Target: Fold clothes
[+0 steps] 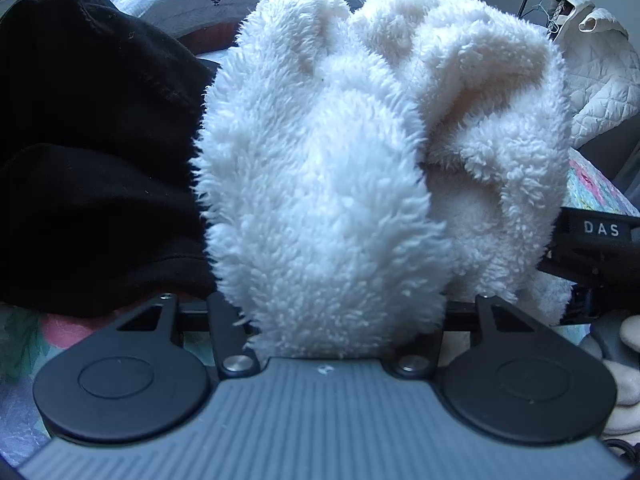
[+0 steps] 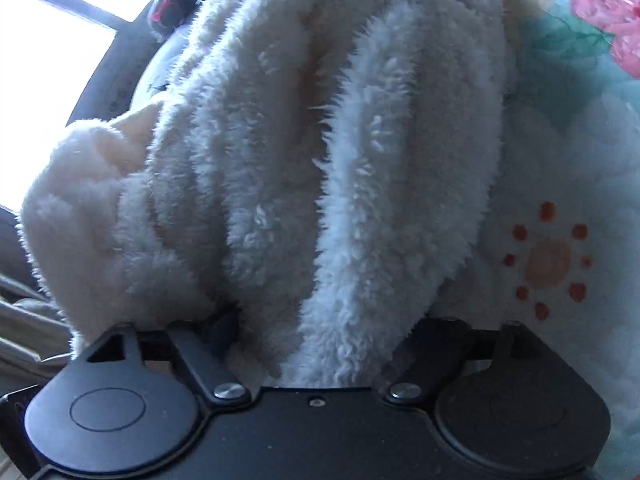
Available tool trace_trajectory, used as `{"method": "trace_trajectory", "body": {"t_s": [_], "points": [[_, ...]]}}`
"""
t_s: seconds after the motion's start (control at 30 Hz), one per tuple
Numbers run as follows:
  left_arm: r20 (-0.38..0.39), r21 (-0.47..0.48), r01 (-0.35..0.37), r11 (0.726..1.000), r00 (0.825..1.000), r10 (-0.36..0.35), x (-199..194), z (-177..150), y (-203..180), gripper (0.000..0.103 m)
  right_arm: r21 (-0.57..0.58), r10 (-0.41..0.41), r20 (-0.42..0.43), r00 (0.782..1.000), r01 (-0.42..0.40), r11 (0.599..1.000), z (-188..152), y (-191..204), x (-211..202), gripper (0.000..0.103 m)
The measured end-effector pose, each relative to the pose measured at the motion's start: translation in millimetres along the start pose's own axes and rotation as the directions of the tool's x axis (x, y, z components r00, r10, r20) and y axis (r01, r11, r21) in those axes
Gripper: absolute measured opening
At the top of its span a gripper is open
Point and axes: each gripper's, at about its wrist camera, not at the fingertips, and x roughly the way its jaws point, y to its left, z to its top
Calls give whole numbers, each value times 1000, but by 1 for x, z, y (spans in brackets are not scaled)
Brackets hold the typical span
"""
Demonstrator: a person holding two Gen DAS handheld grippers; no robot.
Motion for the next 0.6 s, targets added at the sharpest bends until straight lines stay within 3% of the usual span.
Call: {"method": "trace_trajectory", "body": {"t_s": [0.1, 0.27, 0.43, 0.6], "points": [[11, 0, 23, 1000, 1000, -23, -4, 2, -2, 51, -73, 9, 58, 998, -5, 997, 0, 14, -23, 36], [-18, 44, 66, 997, 998, -65, -23, 11, -18, 51, -194, 33, 151, 988, -3, 981, 0, 36, -61, 22], [-30, 78, 99, 992, 995, -97, -41, 14, -39, 54, -271, -45, 285, 957, 126, 954, 6, 48, -121, 20], [-86, 67, 126, 990, 989, -120, -41, 5, -51, 62, -250, -177, 305, 936, 258, 933, 1, 27, -132, 18]]}}
